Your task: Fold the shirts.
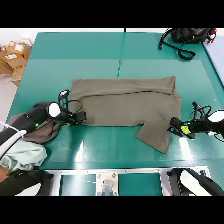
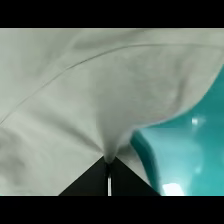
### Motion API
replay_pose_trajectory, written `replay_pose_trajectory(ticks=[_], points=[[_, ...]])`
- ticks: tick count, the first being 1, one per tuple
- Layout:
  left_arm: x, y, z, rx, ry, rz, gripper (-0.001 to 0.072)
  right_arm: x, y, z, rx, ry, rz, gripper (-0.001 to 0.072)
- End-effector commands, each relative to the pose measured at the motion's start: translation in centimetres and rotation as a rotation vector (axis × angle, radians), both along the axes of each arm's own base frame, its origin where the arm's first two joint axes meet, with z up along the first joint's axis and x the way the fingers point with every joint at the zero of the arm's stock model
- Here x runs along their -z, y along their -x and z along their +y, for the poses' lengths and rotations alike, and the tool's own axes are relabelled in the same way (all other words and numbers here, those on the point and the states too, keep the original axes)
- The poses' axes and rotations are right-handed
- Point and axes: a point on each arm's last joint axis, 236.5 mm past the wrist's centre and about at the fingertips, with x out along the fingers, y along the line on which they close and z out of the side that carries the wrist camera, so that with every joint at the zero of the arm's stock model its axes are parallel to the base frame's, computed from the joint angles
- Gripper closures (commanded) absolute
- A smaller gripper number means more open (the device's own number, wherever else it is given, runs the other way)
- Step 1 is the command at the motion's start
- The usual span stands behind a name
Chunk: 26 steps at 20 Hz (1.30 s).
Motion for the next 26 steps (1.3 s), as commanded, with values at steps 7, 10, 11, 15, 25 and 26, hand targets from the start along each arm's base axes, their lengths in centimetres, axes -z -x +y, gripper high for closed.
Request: replay_pose_trajectory(ticks=[7,10,11,15,25,26], points=[[-4.4,-3.2,2.0,0.198,-0.172,-0.075,0.0684,-5.6,-4.9,-2.0,0.010,0.083,-0.163,0.0697],[-6.0,-6.8,1.1,0.226,-0.181,-0.142,0.0684,-7.8,-9.4,-1.7,0.013,0.078,-0.272,0.0697],[-6.5,-8.2,0.8,0.228,-0.186,-0.164,0.0684,-8.5,-11.2,-1.9,0.017,0.080,-0.304,0.0697],[-8.2,-14.8,0.0,0.222,-0.193,-0.241,0.0683,-9.3,-17.4,-2.7,0.013,0.063,-0.333,0.0696],[-5.3,-26.1,-2.4,0.200,-0.161,-0.415,0.0097,-5.0,-31.3,-2.3,-0.043,0.055,-0.386,0.0443],[-5.9,-26.8,-2.0,0.189,-0.163,-0.443,0.0083,-5.3,-31.7,-2.8,-0.038,0.058,-0.393,0.0329]])
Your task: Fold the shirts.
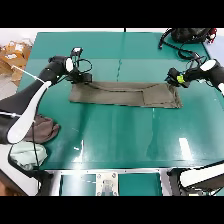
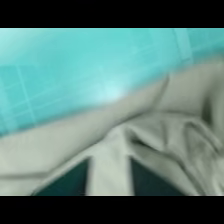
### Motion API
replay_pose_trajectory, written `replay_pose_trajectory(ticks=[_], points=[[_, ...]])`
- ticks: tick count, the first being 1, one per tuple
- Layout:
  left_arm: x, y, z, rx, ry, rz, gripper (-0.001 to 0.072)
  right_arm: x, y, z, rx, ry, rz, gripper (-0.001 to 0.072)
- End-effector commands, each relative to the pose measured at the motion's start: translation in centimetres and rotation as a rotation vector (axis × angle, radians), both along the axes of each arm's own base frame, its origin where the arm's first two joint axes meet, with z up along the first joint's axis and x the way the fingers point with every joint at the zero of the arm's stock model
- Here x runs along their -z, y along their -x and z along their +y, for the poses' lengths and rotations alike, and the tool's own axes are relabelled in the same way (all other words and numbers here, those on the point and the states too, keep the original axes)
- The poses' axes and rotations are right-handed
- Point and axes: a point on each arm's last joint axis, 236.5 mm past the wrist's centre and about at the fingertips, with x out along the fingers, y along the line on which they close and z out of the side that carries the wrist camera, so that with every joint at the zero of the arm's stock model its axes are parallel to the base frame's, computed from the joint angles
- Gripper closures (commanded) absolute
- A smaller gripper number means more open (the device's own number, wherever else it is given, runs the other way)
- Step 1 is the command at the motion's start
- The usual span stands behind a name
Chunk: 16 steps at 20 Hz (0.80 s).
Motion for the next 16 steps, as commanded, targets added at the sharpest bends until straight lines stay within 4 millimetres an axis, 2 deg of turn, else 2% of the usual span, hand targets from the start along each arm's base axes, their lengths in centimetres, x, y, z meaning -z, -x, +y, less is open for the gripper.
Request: replay_pose_trajectory(ticks=[1,2,4,6,7,8,9,11,14,16], points=[[-1.1,-3.3,0.6,-0.022,0.019,-0.099,0.0082,0.1,-2.8,-1.3,-0.009,0.015,-0.029,0.0305],[-1.9,-3.7,1.7,-0.039,0.014,-0.099,0.0082,-0.8,-2.6,-2.5,-0.035,0.032,-0.034,0.0284],[-3.4,-4.0,5.0,-0.106,0.014,-0.063,0.0082,-1.6,-0.6,-5.6,-0.063,0.034,0.014,0.0191],[-4.0,-3.3,7.8,-0.166,0.025,0.006,0.0082,-1.1,2.1,-8.8,-0.060,0.007,0.076,0.0169],[-3.9,-2.6,8.7,-0.178,0.026,0.049,0.0081,-0.4,3.7,-10.2,-0.079,-0.013,0.114,0.0167],[-3.8,-1.8,9.2,-0.185,0.027,0.089,0.0082,0.5,5.3,-11.0,-0.107,-0.050,0.150,0.0133],[-3.5,-1.2,9.5,-0.188,0.025,0.119,0.0082,1.3,6.5,-11.3,-0.137,-0.096,0.173,0.0106],[-3.1,-0.2,9.4,-0.183,0.023,0.166,0.0082,3.1,7.8,-11.3,-0.180,-0.196,0.195,0.0105],[-3.2,0.5,7.5,-0.171,0.101,0.204,0.0083,5.6,7.8,-9.8,-0.251,-0.312,0.180,0.0105],[-3.5,0.6,6.6,-0.167,0.145,0.211,0.0082,6.8,7.1,-8.0,-0.301,-0.375,0.148,0.0105]])
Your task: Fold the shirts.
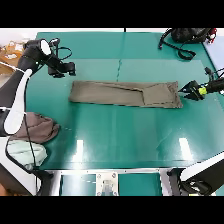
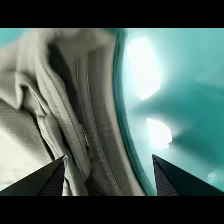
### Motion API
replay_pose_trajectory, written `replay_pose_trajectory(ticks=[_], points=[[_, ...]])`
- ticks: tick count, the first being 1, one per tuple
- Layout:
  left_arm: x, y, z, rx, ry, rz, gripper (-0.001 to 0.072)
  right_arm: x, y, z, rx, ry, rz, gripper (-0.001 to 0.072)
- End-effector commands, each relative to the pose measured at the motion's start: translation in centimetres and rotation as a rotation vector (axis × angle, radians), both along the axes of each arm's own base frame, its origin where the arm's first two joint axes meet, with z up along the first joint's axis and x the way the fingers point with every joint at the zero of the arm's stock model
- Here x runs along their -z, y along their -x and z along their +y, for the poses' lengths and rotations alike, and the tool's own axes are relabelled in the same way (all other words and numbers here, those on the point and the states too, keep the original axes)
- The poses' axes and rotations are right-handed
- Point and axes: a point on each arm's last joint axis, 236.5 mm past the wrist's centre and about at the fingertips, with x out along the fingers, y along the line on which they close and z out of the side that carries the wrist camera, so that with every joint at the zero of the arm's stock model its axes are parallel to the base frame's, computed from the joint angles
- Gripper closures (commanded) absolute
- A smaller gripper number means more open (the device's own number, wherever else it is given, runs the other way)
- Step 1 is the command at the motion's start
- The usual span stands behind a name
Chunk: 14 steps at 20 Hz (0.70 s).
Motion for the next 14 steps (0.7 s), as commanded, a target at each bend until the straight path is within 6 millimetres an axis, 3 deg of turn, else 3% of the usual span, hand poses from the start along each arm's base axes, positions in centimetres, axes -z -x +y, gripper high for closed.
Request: replay_pose_trajectory(ticks=[1,5,10,14], points=[[-0.2,0.8,-1.5,0.003,0.080,0.038,0.0082,1.3,-0.5,3.0,-0.085,-0.174,-0.064,0.0105],[-0.2,1.1,-1.7,0.006,0.088,0.051,0.0083,1.1,-2.0,5.4,-0.128,-0.252,-0.147,0.0105],[-0.1,1.2,-1.7,0.007,0.087,0.058,0.0083,0.9,-1.9,5.7,-0.147,-0.255,-0.151,0.0105],[-0.1,1.4,-1.7,0.017,0.083,0.064,0.0083,-1.5,-1.6,5.2,-0.217,-0.260,-0.173,0.0104]])
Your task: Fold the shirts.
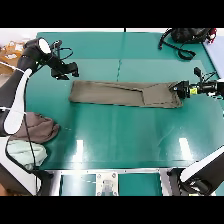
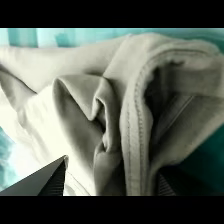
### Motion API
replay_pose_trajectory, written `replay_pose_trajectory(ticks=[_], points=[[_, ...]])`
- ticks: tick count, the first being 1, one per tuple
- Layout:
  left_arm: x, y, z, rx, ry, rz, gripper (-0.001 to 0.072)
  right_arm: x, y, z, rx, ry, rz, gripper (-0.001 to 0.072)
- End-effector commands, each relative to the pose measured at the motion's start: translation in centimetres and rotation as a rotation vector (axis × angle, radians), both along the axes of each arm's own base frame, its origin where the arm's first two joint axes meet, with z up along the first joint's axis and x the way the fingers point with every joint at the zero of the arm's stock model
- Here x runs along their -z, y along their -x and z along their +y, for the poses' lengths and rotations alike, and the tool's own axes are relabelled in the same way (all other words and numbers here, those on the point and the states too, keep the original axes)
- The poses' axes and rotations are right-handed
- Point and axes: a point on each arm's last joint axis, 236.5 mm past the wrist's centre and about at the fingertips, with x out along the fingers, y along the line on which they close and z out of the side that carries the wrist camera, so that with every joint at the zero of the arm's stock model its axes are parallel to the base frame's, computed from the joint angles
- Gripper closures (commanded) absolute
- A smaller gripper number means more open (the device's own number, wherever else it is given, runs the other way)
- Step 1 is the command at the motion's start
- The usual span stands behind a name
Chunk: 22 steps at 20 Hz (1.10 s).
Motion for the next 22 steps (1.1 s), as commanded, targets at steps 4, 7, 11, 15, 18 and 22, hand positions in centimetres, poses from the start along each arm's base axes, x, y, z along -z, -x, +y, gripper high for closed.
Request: replay_pose_trajectory(ticks=[4,7,11,15,18,22], points=[[0.0,0.1,0.0,0.007,0.000,0.004,0.0083,0.0,0.8,0.3,-0.085,0.051,0.027,0.0105],[0.0,0.2,-0.1,0.008,0.005,0.006,0.0083,1.0,0.5,1.5,-0.110,0.072,0.038,0.0105],[-1.1,0.4,-3.0,0.114,0.109,-0.024,0.0681,1.4,0.0,3.1,-0.138,0.080,0.033,0.0553],[-2.8,-0.2,-6.9,0.137,0.248,-0.078,0.0682,0.7,-0.6,2.9,-0.116,0.086,0.030,0.0696],[-2.3,-0.5,-11.7,0.185,0.263,-0.133,0.0682,-2.9,-1.6,2.7,-0.100,0.115,-0.013,0.0697],[0.7,0.8,-24.7,0.301,0.378,-0.230,0.0682,-11.8,-1.6,4.9,-0.142,0.156,-0.083,0.0696]])
